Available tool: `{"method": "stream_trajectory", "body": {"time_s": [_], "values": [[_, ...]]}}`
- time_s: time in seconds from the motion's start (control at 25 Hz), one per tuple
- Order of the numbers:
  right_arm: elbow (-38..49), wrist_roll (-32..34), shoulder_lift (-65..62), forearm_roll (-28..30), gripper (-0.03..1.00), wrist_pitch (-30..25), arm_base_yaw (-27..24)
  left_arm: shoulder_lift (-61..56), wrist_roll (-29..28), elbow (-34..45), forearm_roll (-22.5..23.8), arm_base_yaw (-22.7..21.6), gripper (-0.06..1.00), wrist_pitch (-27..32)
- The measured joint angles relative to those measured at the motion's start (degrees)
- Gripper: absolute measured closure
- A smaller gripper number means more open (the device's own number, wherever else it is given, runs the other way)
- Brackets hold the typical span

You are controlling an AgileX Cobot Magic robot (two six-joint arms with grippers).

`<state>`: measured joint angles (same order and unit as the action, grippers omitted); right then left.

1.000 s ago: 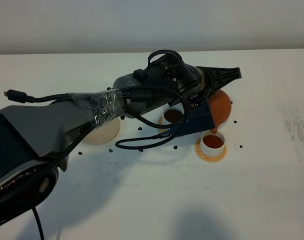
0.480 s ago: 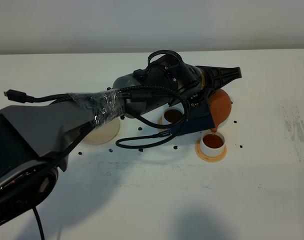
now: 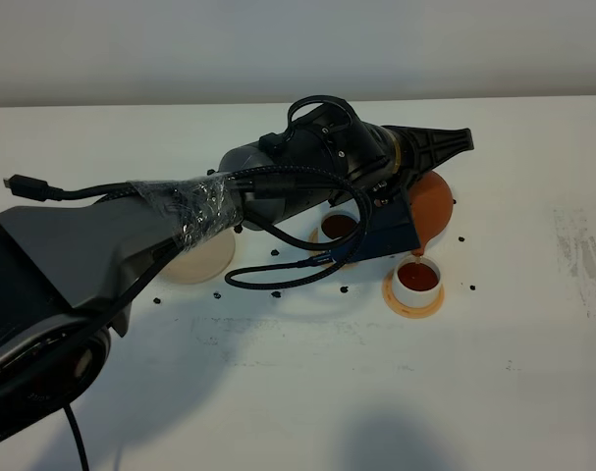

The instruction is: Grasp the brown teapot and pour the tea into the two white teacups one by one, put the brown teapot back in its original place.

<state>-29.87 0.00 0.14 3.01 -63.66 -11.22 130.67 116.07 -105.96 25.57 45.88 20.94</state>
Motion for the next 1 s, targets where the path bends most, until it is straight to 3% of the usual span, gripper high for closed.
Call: {"method": "stream_trajectory", "body": {"time_s": [0.32,1.0], "values": [[0.0,0.33,0.0,0.0,0.57,0.0,0.0,-0.22,-2.54,0.0,2.51,0.42,0.86,0.12],[0.0,0.0,0.0,0.0,0.57,0.0,0.0,-0.64,-2.75,0.0,2.55,0.58,0.86,0.29]]}}
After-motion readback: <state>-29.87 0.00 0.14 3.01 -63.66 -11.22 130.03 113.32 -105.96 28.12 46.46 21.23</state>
